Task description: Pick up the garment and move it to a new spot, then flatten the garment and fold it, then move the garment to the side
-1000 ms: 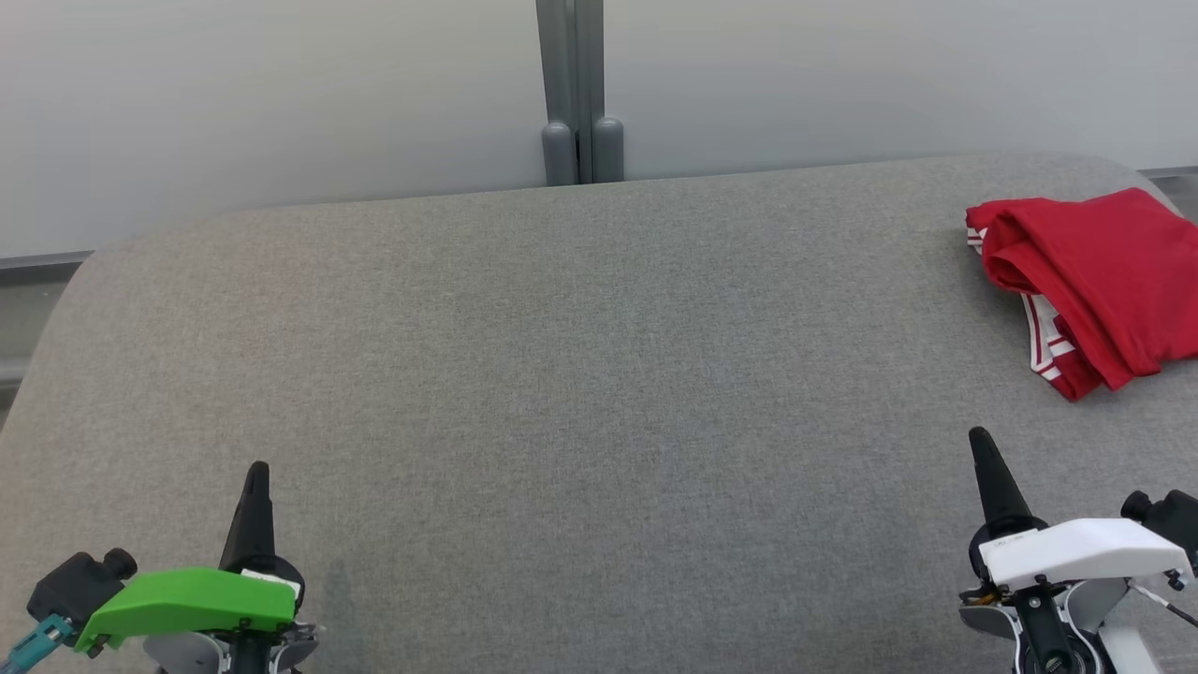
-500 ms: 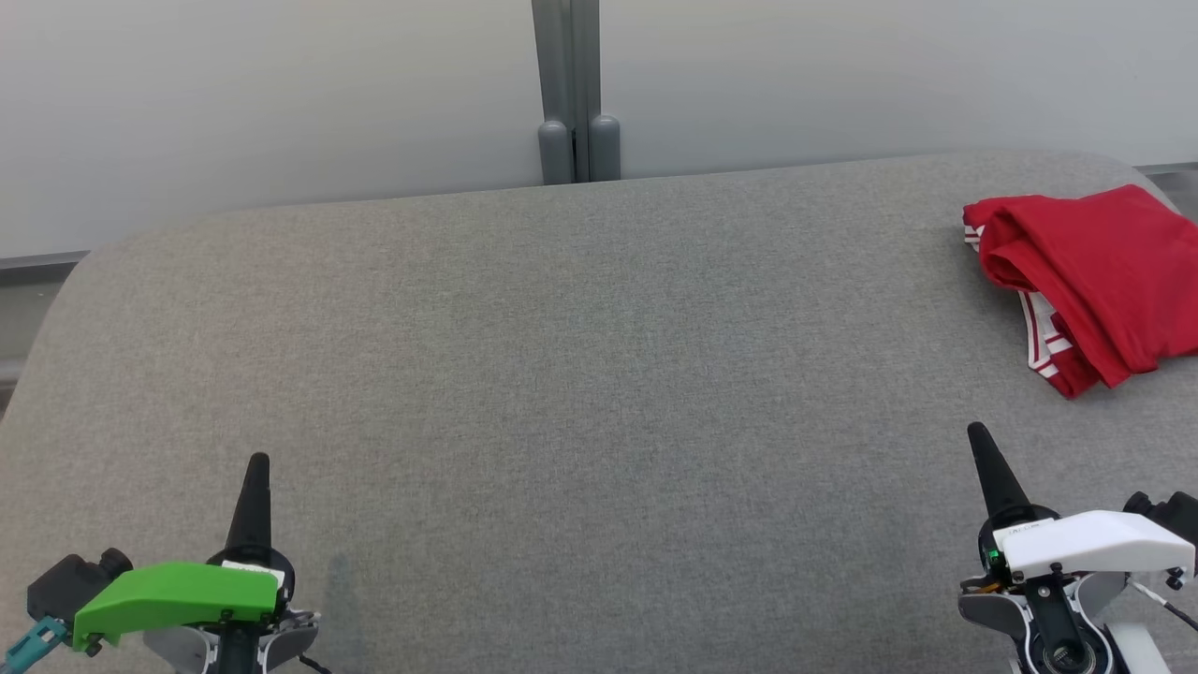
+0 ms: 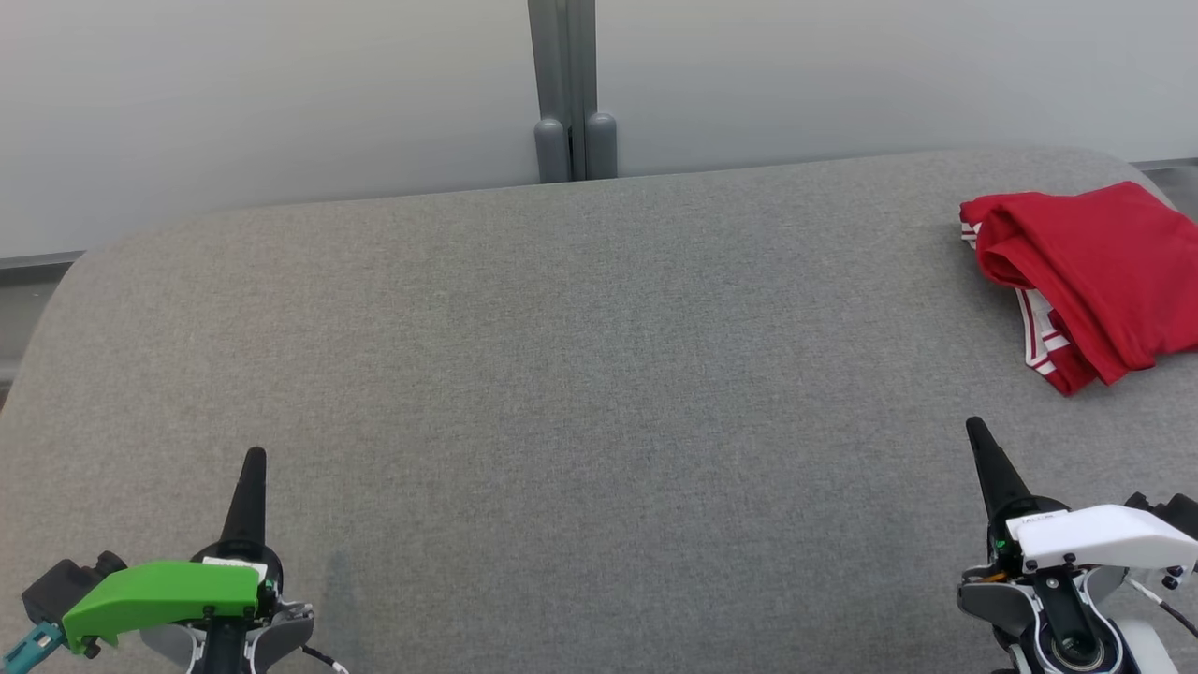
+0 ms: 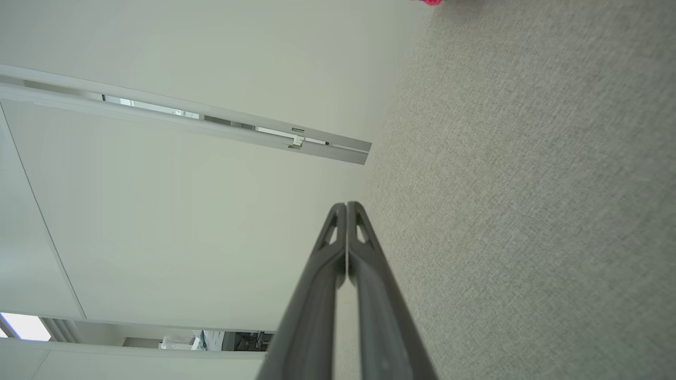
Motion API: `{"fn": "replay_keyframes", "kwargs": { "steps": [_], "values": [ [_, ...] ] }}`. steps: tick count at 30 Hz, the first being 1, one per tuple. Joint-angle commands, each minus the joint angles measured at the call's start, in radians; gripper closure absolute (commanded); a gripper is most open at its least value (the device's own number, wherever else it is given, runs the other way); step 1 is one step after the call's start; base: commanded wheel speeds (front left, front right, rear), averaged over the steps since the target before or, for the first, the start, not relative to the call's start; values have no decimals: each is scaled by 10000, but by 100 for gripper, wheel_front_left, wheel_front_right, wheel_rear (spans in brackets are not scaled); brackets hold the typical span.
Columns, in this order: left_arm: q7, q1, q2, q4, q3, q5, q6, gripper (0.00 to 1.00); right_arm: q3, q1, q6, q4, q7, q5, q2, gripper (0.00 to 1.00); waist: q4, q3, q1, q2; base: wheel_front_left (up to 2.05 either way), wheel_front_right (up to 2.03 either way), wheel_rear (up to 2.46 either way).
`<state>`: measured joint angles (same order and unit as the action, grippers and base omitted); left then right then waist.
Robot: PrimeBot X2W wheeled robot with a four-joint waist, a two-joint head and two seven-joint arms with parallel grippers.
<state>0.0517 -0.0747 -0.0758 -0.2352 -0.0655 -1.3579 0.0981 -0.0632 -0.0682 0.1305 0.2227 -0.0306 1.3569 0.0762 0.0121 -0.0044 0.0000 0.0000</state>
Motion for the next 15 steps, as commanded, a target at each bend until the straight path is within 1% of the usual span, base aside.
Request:
{"fn": "replay_keyframes", "kwargs": {
  "steps": [1, 15],
  "values": [
    [49, -249, 14, 17, -84, -207, 99, 100, -63, -198, 5, -7, -63, 243, 7, 100, -4, 3, 0, 0, 0, 0, 0],
    [303, -328, 126, -37, -264, -1224, 200, 100, -207, -289, 5, 94, -372, 1274, -77, 100, -49, 31, 0, 0, 0, 0, 0]
  ]
}}
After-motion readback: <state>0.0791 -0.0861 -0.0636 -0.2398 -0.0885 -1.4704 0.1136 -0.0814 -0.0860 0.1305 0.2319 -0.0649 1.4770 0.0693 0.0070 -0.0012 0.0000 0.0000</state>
